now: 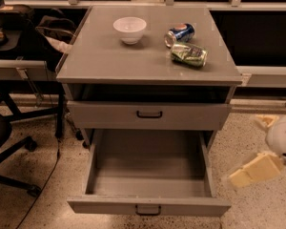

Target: Close middle drawer

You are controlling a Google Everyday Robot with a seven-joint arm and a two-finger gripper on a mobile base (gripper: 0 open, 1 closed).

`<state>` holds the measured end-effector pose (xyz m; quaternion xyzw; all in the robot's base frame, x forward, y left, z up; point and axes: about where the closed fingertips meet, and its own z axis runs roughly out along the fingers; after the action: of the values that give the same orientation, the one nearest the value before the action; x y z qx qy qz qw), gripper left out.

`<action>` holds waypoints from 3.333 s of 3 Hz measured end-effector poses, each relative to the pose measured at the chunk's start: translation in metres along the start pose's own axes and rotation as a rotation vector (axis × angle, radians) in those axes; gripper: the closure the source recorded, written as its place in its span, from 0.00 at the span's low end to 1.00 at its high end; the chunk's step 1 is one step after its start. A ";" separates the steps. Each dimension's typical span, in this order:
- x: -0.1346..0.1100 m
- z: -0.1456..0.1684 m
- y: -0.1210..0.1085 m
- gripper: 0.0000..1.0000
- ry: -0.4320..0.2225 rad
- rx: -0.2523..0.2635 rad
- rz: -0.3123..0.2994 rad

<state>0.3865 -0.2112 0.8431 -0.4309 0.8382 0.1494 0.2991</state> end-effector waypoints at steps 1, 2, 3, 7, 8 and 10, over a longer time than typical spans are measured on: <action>0.046 0.045 0.009 0.00 -0.016 -0.022 0.124; 0.076 0.069 0.015 0.00 -0.022 -0.040 0.202; 0.103 0.094 0.021 0.00 -0.014 -0.059 0.260; 0.142 0.135 0.032 0.57 0.026 -0.102 0.344; 0.163 0.150 0.038 0.81 0.007 -0.067 0.379; 0.237 0.199 0.049 1.00 -0.005 0.055 0.531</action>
Offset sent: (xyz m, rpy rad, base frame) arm -0.0304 -0.0105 -0.1490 0.1654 0.1741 -0.1970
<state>0.3143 -0.2314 0.5385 -0.1874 0.9248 0.2010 0.2630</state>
